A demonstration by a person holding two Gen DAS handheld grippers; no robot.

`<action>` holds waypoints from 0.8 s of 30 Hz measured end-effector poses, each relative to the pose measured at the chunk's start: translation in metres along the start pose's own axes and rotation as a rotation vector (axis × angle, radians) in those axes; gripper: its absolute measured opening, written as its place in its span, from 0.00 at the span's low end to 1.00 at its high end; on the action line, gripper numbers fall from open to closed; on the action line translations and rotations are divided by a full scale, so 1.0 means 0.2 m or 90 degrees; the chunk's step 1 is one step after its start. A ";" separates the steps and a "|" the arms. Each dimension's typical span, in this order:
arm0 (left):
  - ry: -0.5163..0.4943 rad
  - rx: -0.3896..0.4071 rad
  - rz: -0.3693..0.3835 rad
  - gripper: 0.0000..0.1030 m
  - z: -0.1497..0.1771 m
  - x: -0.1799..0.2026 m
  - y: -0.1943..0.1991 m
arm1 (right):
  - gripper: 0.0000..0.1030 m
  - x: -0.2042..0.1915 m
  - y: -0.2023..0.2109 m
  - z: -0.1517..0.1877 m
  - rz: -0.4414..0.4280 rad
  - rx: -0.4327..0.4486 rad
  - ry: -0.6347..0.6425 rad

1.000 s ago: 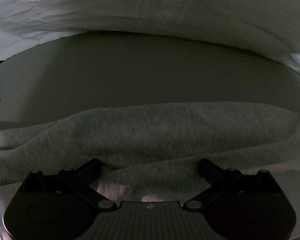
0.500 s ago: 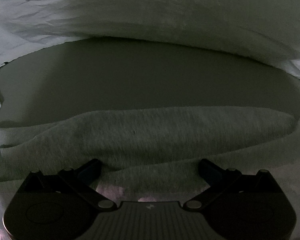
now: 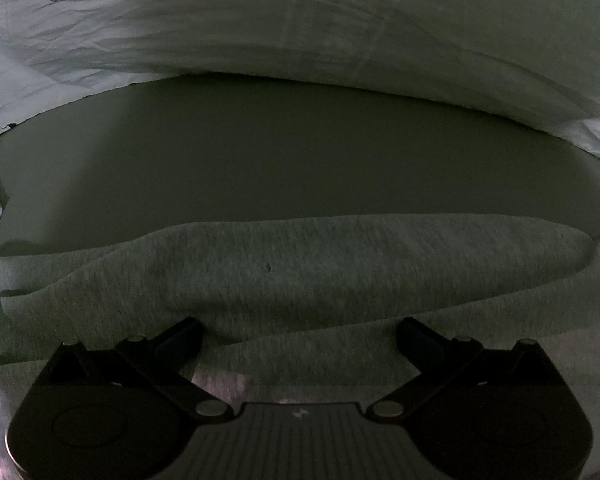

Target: Fold clothes

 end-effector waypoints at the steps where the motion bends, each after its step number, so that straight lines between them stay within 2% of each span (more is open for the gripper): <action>1: 0.000 0.003 0.000 1.00 0.00 0.00 0.00 | 0.00 0.04 0.01 0.03 0.016 -0.010 0.001; 4: -0.001 0.004 0.001 1.00 0.01 0.00 0.00 | 0.00 0.13 -0.03 0.14 0.042 -0.059 0.013; 6: -0.002 -0.005 0.003 1.00 0.00 0.00 0.00 | 0.00 0.17 -0.06 0.20 0.039 -0.102 0.001; 9: -0.006 -0.036 0.008 1.00 -0.02 -0.01 0.00 | 0.05 0.22 -0.05 0.22 0.056 -0.115 -0.023; 11: 0.017 -0.055 0.037 1.00 -0.01 -0.05 0.06 | 0.24 0.26 -0.01 0.21 0.055 -0.110 -0.045; 12: 0.036 -0.062 0.056 1.00 0.00 -0.08 0.11 | 0.39 0.29 0.05 0.20 0.048 -0.097 -0.058; 13: 0.054 -0.062 0.066 1.00 0.02 -0.13 0.16 | 0.47 0.32 0.10 0.20 0.041 -0.085 -0.070; 15: 0.089 -0.034 0.051 1.00 0.13 -0.28 0.32 | 0.49 0.39 0.19 0.28 0.037 -0.093 -0.079; 17: 0.124 -0.006 0.035 1.00 0.24 -0.43 0.48 | 0.57 0.45 0.29 0.35 0.032 -0.101 -0.089; 18: 0.141 0.008 0.027 1.00 0.29 -0.51 0.55 | 0.65 0.49 0.33 0.39 0.029 -0.105 -0.093; 19: 0.161 0.018 0.013 1.00 0.36 -0.60 0.63 | 0.69 0.52 0.38 0.42 0.027 -0.109 -0.098; 24: 0.269 -0.004 -0.081 1.00 0.83 -1.06 0.89 | 0.69 0.67 0.57 0.65 0.015 -0.146 -0.137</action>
Point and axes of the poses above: each gripper's, at about its wrist camera, not at the fingertips, and y roughly against the way its jaws point, x to its right, z to its underside, the point moved 4 cm from there along -y, roughly the way its jaws point, and after that the axes turned 4 degrees about y, right-handed, at the moved point
